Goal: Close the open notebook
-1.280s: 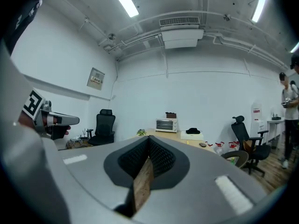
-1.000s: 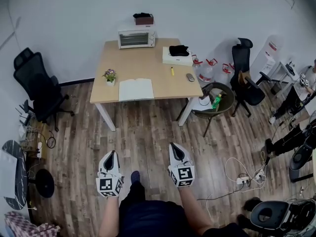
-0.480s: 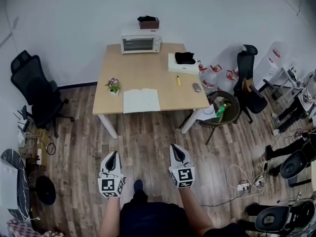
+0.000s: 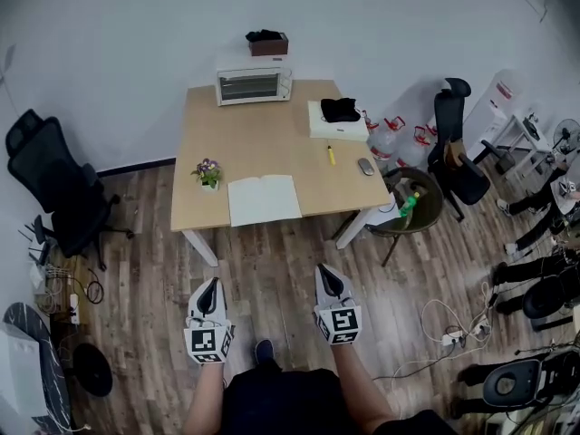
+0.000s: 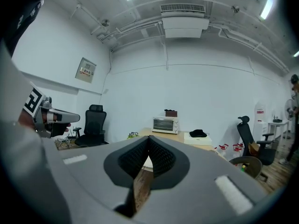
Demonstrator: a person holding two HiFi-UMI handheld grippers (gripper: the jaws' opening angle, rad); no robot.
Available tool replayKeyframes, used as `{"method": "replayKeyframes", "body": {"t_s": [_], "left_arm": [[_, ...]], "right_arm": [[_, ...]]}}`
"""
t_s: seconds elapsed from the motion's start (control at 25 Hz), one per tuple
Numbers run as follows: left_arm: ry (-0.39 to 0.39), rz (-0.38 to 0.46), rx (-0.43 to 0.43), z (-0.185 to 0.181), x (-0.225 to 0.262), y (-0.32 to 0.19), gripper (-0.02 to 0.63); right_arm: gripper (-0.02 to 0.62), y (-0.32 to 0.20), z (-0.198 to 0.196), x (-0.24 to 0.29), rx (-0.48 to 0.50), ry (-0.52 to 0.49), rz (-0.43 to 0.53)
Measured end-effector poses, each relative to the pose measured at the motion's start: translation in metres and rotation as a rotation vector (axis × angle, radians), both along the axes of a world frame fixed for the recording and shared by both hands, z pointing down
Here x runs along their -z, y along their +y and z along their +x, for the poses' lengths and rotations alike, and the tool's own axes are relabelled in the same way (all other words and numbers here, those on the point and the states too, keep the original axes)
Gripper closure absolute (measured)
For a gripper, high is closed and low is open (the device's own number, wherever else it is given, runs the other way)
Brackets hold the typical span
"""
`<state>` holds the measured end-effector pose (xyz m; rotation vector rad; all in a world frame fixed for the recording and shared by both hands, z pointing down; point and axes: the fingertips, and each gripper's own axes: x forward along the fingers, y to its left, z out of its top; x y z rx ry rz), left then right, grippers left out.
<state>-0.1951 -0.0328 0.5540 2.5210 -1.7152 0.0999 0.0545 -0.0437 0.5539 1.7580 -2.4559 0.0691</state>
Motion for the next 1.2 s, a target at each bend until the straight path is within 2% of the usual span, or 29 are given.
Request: {"method": "replayKeyframes", "body": {"t_s": [0.16,0.44,0.6,1.2], "left_arm": [[-0.004,-0.009,-0.003,-0.009,-0.008,-0.022,0.611],[0.011,-0.009,-0.024,0.0,-0.009,-0.047,0.611],[0.002,-0.015,-0.028,0.007,-0.012,-0.054,0.611],[-0.022,-0.006,0.006,0.043,-0.017,-0.135,0.611]], "right_arm": [[0.588,-0.016,-0.009,-0.004,-0.017,-0.01,-0.002],[0.588,-0.031,-0.008,-0.007,-0.016,-0.011,-0.012],[0.588,-0.04,0.001,-0.015,-0.023,-0.023,-0.021],[0.588,-0.13,0.034,-0.027,0.026,-0.041,-0.047]]}}
